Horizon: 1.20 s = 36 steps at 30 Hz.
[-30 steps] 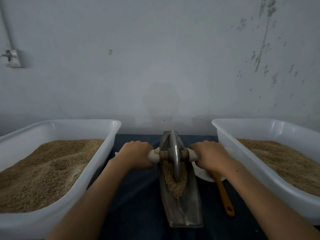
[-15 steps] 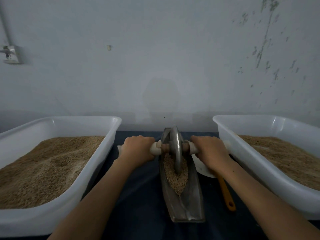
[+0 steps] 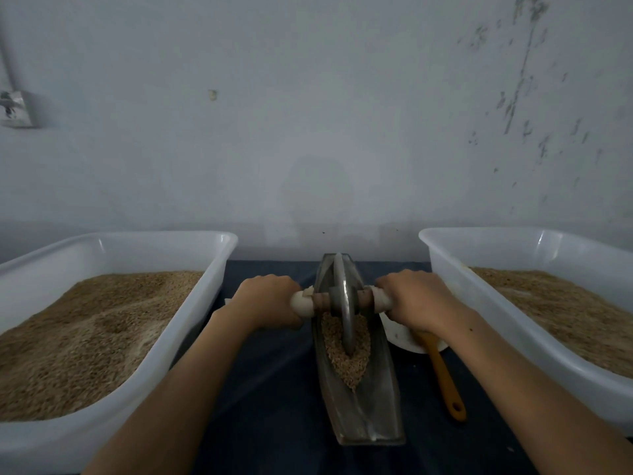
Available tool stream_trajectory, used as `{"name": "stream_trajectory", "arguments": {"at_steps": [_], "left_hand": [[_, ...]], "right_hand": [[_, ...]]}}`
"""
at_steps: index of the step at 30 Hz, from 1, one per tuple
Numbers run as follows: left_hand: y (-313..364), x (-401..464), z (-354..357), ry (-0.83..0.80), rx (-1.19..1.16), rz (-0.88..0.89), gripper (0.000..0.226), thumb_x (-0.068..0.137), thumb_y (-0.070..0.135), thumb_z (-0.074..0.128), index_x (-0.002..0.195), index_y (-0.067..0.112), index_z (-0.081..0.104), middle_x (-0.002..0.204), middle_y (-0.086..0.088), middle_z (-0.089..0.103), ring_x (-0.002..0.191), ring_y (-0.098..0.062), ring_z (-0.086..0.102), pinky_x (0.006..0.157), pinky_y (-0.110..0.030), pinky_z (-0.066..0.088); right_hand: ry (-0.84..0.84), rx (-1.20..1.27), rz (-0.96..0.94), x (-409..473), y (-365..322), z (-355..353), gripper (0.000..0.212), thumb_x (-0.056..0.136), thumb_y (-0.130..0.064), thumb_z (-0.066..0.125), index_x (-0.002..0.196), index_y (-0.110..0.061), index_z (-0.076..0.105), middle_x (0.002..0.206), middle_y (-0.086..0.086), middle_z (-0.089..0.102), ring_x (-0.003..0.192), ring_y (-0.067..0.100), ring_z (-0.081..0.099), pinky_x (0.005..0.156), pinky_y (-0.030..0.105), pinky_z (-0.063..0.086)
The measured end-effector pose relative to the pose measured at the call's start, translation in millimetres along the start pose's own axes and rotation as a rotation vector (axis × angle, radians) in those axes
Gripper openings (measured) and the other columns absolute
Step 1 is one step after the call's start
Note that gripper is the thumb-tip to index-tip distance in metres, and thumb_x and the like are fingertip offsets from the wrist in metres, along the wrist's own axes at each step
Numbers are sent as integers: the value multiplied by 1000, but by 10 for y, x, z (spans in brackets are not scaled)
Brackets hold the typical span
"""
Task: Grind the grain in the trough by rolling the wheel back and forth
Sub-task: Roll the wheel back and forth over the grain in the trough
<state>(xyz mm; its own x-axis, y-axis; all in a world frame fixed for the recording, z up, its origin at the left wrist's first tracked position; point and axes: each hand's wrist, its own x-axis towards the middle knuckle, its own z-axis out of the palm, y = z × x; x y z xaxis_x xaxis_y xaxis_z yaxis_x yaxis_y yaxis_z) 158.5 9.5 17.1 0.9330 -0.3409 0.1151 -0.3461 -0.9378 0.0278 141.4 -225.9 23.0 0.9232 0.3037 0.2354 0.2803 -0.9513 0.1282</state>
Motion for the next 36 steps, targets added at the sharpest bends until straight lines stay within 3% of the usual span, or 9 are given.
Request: {"name": "stream_trajectory", "arguments": {"at_steps": [3,7,12,19,23,26,30,33,36], "left_hand": [[32,5,43,190,108,-7,23,77,44,64,86,31,48,87,8,60,83,-16,57,67,-29,37],[68,26,91,361,182,-6,21,81,44,59,88,28,48,89,6,62,82,-17,59,65,-29,34],[50,14,43,226,151,11,21,79,43,61,84,29,47,86,7,60,79,-14,56,66,-28,36],[49,11,-75,-39,76,21,25,75,41,67,96,27,61,87,6,61,78,-13,55,69,-28,40],[57,1,-33,28,63,10,25,75,41,67,95,27,62,87,7,62,82,-15,57,70,-29,41],[56,-4,28,138,93,-14,23,78,41,64,96,27,58,93,5,64,87,-17,60,70,-28,40],[77,3,93,301,151,-35,21,82,42,60,94,27,53,93,5,63,88,-18,61,67,-28,36],[90,10,79,315,174,-2,19,82,42,58,92,27,53,91,5,64,85,-17,61,66,-28,36],[87,20,11,178,184,23,20,79,40,60,92,25,58,89,5,65,82,-16,61,66,-28,40]], "right_hand": [[116,23,30,-3,15,93,12,90,-18,51,90,-28,44,95,-3,62,88,21,60,67,30,34],[160,70,62,-6,28,169,10,91,-18,51,92,-27,47,93,-3,63,87,20,60,66,31,37],[48,47,59,10,38,95,11,89,-20,53,88,-28,47,93,-3,63,87,19,60,70,31,43],[-231,71,72,0,40,-56,33,84,-21,62,117,-26,58,92,-3,57,85,16,56,73,29,44],[-124,53,64,-15,14,-41,23,88,-16,56,108,-26,58,103,1,64,93,21,61,73,31,45],[38,33,52,-29,-13,21,13,90,-16,52,91,-27,47,99,-1,63,91,21,60,72,31,42],[182,23,59,-21,-15,126,12,92,-17,51,92,-26,43,95,-4,63,90,19,59,68,29,34],[107,51,73,-12,27,127,9,91,-19,52,91,-26,46,95,-3,64,88,19,59,73,32,44],[-71,68,58,-6,72,53,14,87,-20,57,99,-26,56,99,-2,65,89,19,60,76,33,49]]}}
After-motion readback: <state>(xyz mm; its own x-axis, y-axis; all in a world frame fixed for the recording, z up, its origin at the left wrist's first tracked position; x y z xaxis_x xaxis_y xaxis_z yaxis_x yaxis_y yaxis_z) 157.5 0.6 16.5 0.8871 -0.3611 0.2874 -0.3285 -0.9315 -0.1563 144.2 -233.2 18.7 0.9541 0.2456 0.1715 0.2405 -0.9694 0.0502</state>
